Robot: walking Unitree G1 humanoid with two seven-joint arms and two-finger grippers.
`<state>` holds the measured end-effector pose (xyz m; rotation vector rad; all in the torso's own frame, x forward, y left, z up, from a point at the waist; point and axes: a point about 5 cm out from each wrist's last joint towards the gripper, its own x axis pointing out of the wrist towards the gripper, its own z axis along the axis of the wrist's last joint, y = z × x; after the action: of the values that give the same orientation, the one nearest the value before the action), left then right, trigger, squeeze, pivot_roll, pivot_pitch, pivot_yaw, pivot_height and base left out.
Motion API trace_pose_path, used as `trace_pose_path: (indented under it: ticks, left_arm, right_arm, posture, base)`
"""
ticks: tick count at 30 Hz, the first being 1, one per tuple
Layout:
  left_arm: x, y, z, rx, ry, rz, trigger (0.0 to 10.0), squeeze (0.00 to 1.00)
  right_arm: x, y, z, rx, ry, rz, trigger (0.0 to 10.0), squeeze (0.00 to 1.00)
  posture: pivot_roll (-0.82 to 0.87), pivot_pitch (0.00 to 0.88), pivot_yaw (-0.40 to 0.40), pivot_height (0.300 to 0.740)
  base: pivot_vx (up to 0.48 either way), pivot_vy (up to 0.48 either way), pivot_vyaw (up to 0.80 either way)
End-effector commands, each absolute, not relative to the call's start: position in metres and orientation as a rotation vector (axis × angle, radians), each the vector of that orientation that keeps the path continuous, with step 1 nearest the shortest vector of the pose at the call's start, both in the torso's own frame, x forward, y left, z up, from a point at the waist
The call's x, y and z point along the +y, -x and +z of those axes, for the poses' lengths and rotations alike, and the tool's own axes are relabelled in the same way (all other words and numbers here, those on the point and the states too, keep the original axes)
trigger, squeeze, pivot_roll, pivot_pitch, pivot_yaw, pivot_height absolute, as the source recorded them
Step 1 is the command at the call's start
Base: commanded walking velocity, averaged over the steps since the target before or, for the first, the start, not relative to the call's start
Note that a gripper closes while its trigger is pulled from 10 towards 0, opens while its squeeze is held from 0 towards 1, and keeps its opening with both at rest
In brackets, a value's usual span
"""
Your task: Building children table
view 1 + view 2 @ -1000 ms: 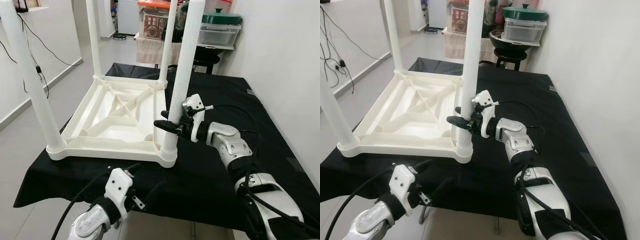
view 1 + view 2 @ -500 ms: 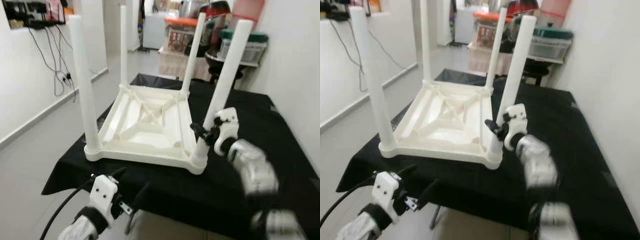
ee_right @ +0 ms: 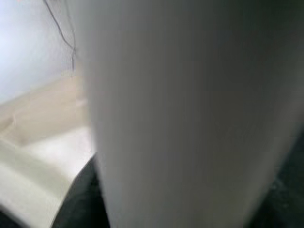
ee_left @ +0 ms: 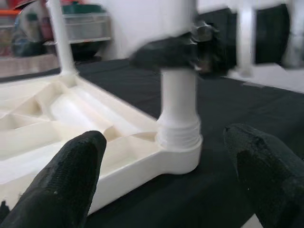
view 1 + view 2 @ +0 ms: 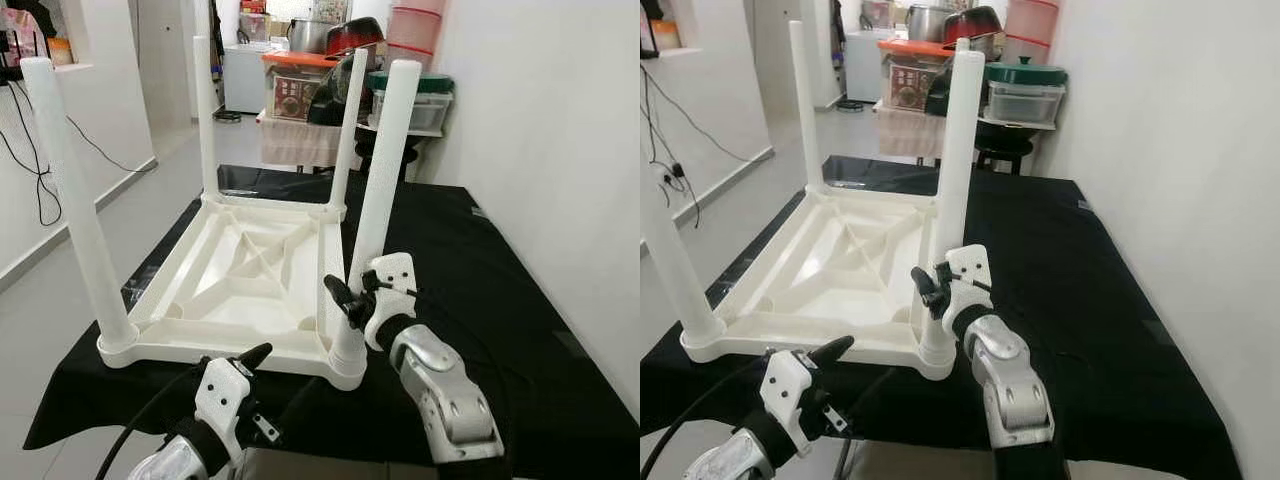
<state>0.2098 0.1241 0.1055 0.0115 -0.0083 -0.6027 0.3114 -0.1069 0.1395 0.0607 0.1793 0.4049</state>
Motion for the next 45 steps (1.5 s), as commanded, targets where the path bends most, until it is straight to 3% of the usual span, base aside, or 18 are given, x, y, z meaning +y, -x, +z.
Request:
trace_pose_path:
  ticks: [1, 5, 6, 7, 8, 13, 22, 23, 25, 26, 35, 42, 45]
  left_arm:
    - [0.124, -0.211, 0.103, -0.001, -0.019, -0.601, 10.0, 0.00]
    - [0.122, -0.213, 0.103, -0.003, -0.021, -0.600, 10.0, 0.00]
    - [0.121, -0.213, 0.102, -0.004, -0.023, -0.599, 10.0, 0.00]
    - [0.121, -0.213, 0.102, -0.004, -0.023, -0.599, 10.0, 0.00]
    - [0.120, -0.215, 0.102, -0.007, -0.024, -0.598, 10.0, 0.00]
    - [0.119, -0.217, 0.102, -0.020, -0.027, -0.579, 10.0, 0.00]
    - [0.119, -0.217, 0.104, -0.032, -0.031, -0.566, 10.0, 0.00]
    - [0.119, -0.214, 0.105, -0.031, -0.032, -0.571, 10.0, 0.00]
    - [0.119, -0.212, 0.105, -0.030, -0.033, -0.575, 10.0, 0.00]
    - [0.120, -0.210, 0.106, -0.030, -0.033, -0.578, 10.0, 0.00]
    - [0.123, -0.198, 0.113, -0.032, 0.027, -0.566, 10.0, 0.00]
    - [0.133, -0.174, 0.121, -0.007, 0.064, -0.520, 10.0, 0.00]
    - [0.133, -0.174, 0.121, -0.007, 0.064, -0.520, 10.0, 0.00]
  right_arm:
    - [-0.108, -0.312, 0.139, 0.192, -0.081, 0.427, 10.0, 1.00]
    - [-0.100, -0.315, 0.159, 0.116, -0.105, 0.628, 10.0, 1.00]
    - [-0.098, -0.317, 0.166, 0.080, -0.092, 0.734, 10.0, 0.05]
    - [-0.098, -0.317, 0.166, 0.080, -0.092, 0.734, 10.0, 0.05]
    - [-0.099, -0.321, 0.175, 0.036, -0.049, 0.913, 10.0, 0.00]
    - [-0.108, -0.339, 0.171, 0.057, 0.120, 1.120, 10.0, 0.00]
    - [-0.112, -0.356, 0.167, 0.114, 0.165, 1.141, 10.0, 0.00]
    - [-0.113, -0.357, 0.165, 0.127, 0.156, 1.147, 5.5, 0.00]
    - [-0.114, -0.358, 0.164, 0.135, 0.151, 1.159, 5.5, 0.00]
    - [-0.117, -0.359, 0.162, 0.147, 0.149, 1.163, 0.0, 0.00]
    - [-0.134, -0.358, 0.147, 0.184, 0.151, 1.141, 0.0, 0.00]
    - [-0.151, -0.340, 0.118, 0.226, 0.114, 0.929, 0.0, 0.00]
    - [-0.151, -0.340, 0.118, 0.226, 0.114, 0.929, 0.0, 0.00]
  posture:
    - [0.02, 0.000, -0.062, 0.740]
    - [0.03, 0.000, -0.066, 0.740]
    - [0.03, 0.000, -0.068, 0.740]
    - [0.03, 0.000, -0.068, 0.740]
    - [0.04, 0.000, -0.075, 0.740]
    - [0.05, 0.000, -0.089, 0.740]
    - [0.07, 0.000, -0.093, 0.740]
    - [0.07, 0.000, -0.093, 0.740]
    - [0.07, 0.000, -0.093, 0.740]
    - [0.07, 0.000, -0.091, 0.740]
    - [0.07, 0.000, -0.080, 0.740]
    - [0.06, 0.000, -0.086, 0.740]
    - [0.06, 0.000, -0.086, 0.740]
  base:
    - [0.000, 0.000, 0.00]
    - [0.000, 0.000, 0.00]
    - [0.000, 0.000, 0.00]
    - [0.000, 0.000, 0.00]
    - [0.000, 0.000, 0.00]
    - [0.000, 0.000, 0.00]
    - [0.000, 0.000, 0.00]
    - [0.000, 0.000, 0.00]
    - [0.000, 0.000, 0.00]
    - [0.000, 0.000, 0.00]
    - [0.000, 0.000, 0.00]
    - [0.000, 0.000, 0.00]
    - [0.000, 0.000, 0.00]
